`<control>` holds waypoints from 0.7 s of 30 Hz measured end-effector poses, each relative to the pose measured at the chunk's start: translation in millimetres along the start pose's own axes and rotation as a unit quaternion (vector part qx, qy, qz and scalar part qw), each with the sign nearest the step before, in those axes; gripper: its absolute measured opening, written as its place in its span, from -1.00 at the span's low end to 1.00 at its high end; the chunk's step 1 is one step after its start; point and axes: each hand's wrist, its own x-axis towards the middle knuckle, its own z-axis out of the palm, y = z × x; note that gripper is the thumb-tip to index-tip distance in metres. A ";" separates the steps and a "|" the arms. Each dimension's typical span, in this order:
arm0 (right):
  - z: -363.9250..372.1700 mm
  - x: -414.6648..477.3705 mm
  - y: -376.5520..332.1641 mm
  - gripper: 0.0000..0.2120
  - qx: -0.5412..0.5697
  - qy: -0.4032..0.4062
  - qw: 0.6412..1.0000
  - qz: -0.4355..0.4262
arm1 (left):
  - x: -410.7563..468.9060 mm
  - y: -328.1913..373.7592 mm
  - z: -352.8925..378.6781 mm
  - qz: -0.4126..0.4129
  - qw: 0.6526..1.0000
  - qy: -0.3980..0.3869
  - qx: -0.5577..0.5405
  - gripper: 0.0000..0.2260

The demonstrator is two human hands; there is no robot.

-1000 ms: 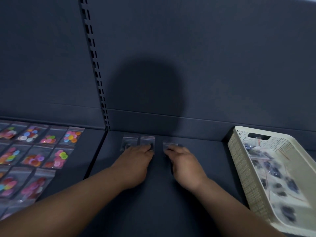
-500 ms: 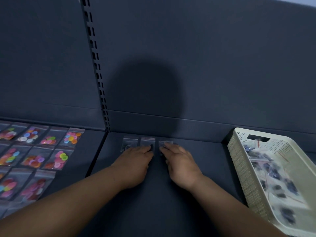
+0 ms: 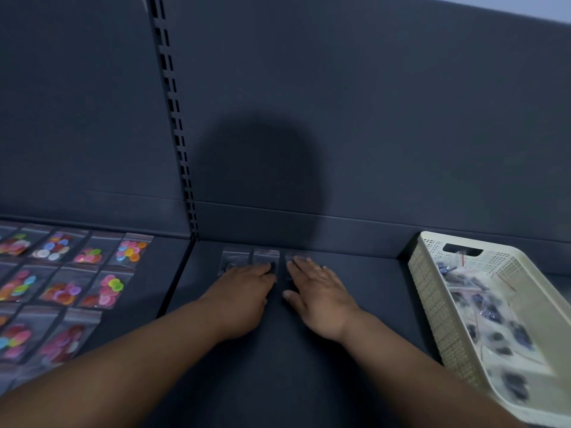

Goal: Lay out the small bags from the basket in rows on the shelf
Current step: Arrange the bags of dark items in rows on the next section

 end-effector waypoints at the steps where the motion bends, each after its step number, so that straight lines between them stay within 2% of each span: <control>1: -0.9 -0.3 -0.4 -0.40 0.002 0.002 1.000 0.000 | 0.2 0.6 -0.9 0.003 1.000 0.005 -0.001 -0.54; 4: -6.4 -4.5 -2.3 -0.41 0.002 0.020 1.000 -0.003 | 1.1 2.8 -6.8 0.018 0.999 0.038 -0.009 -0.60; 7: -18.6 -9.9 -0.9 -0.43 0.003 0.059 0.998 0.001 | 3.6 7.6 -17.2 0.029 0.997 0.062 -0.023 -0.55; 10: -43.0 -20.9 3.9 -0.48 0.014 0.141 0.990 0.003 | 9.4 21.4 -33.9 0.044 0.992 0.117 -0.031 -0.54; 14: -78.2 -53.0 20.9 -0.57 0.039 0.253 0.966 0.014 | 20.6 57.2 -52.8 0.085 0.974 0.205 -0.049 -0.63; 18: -95.3 -91.6 56.4 -0.70 0.026 0.321 0.946 0.047 | 31.2 100.0 -53.2 0.131 0.964 0.220 -0.068 -0.68; 21: -97.1 -119.5 93.4 -0.74 0.014 0.329 0.939 0.100 | 38.6 132.7 -46.4 0.150 0.965 0.203 -0.072 -0.65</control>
